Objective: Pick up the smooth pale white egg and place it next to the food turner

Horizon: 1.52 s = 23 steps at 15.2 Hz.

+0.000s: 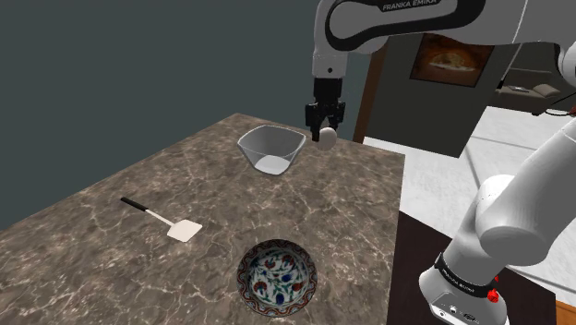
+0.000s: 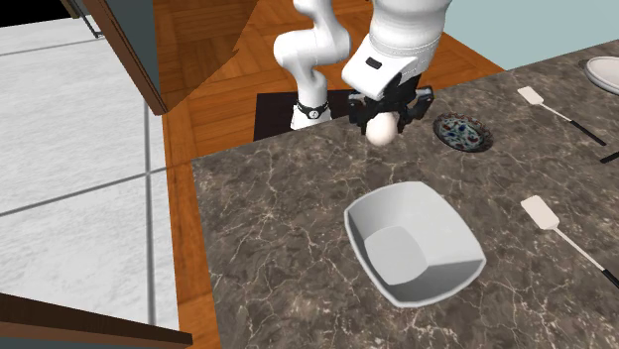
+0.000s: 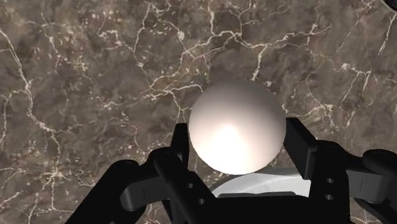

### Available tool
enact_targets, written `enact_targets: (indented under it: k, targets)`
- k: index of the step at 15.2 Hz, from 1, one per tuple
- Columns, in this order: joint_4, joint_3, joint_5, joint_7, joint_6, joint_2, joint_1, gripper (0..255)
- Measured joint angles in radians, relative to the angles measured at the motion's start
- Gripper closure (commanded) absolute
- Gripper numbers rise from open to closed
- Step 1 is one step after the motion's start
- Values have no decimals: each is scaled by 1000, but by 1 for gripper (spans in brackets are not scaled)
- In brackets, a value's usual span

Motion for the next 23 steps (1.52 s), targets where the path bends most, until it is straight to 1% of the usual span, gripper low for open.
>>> enact_targets:
  k: [2,5,13,16,19,22,23]
  targets:
    - [20,25,11,39,13,27,18,255]
    - [84,64,25,106,25,92,49,255]
    - [321,148,26,274,11,285,129,255]
    - [454,172,13,336,-7,390,162,255]
    - [565,193,-2,398,-20,478,202,255]
    - [760,210,-29,466,-68,616,253,255]
    - [791,213,-33,478,-74,639,264,255]
